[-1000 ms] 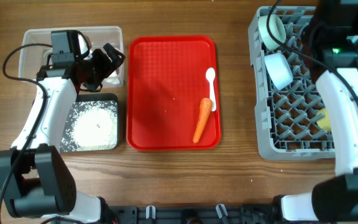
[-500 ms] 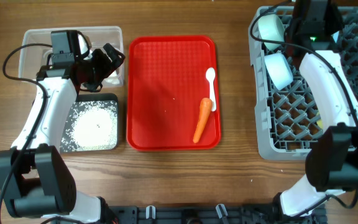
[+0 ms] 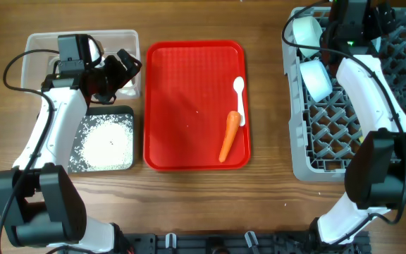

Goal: Sort waste into correct bins and load items into the dishwasher rack
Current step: 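Carry the blue plate with the right gripper and stand it in the rack, then reach the left gripper to the carrot on the red tray and grasp it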

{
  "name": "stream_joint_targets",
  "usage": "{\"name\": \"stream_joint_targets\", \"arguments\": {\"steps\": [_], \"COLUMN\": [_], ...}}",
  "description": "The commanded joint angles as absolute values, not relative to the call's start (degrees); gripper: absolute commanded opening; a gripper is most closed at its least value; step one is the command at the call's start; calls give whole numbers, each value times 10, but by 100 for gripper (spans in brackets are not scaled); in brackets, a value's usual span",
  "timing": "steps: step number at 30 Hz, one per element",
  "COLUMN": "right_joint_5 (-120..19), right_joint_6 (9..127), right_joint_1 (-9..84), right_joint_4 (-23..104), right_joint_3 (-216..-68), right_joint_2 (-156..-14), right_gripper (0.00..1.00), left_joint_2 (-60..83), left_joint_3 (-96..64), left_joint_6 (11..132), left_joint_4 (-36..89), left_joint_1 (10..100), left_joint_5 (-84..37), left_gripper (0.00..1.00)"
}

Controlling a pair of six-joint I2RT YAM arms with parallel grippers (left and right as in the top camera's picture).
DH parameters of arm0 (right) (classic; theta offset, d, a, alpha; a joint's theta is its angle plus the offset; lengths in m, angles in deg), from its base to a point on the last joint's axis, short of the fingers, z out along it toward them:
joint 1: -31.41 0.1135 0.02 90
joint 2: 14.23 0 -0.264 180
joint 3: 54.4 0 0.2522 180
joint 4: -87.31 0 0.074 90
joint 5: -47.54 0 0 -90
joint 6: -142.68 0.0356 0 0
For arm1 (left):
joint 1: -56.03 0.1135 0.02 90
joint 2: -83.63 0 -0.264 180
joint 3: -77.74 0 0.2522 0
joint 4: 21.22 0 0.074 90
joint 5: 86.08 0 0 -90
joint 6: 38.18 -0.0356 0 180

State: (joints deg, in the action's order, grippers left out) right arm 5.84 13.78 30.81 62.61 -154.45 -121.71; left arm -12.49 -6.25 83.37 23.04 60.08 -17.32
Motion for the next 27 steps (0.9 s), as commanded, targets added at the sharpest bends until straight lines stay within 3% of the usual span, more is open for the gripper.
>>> {"name": "stream_joint_targets", "arguments": {"steps": [1,8,11,13,16,22,27], "right_joint_5": [97,57,-98,-295,-520,-541,-470], "right_joint_6": [194,348,500,595,615,632,632], "right_joint_1": [306,343,393,416,422,422,422], "right_joint_4": [639,551,417,331,253,197,138], "right_joint_3": [-1541,-1541,-1541,-1541,-1541,-1539,-1539], "right_joint_2": [-1195,-1061,-984,-949,-939,-935,-900], "right_gripper": [99,100,100,100,100,100,100], "left_joint_2": [-123,-123,-123,-123,-123,-123,-123], "left_joint_3": [-65,-65,-65,-65,-65,-65,-65], "left_joint_6": [821,821,821,821,821,862,868], "left_joint_4": [230,231,230,231,230,223,231], "left_joint_1": [603,603,603,603,603,603,603], "left_joint_5": [-172,-172,-172,-172,-172,-193,-190], "left_gripper": [100,100,100,100,100,100,100]}}
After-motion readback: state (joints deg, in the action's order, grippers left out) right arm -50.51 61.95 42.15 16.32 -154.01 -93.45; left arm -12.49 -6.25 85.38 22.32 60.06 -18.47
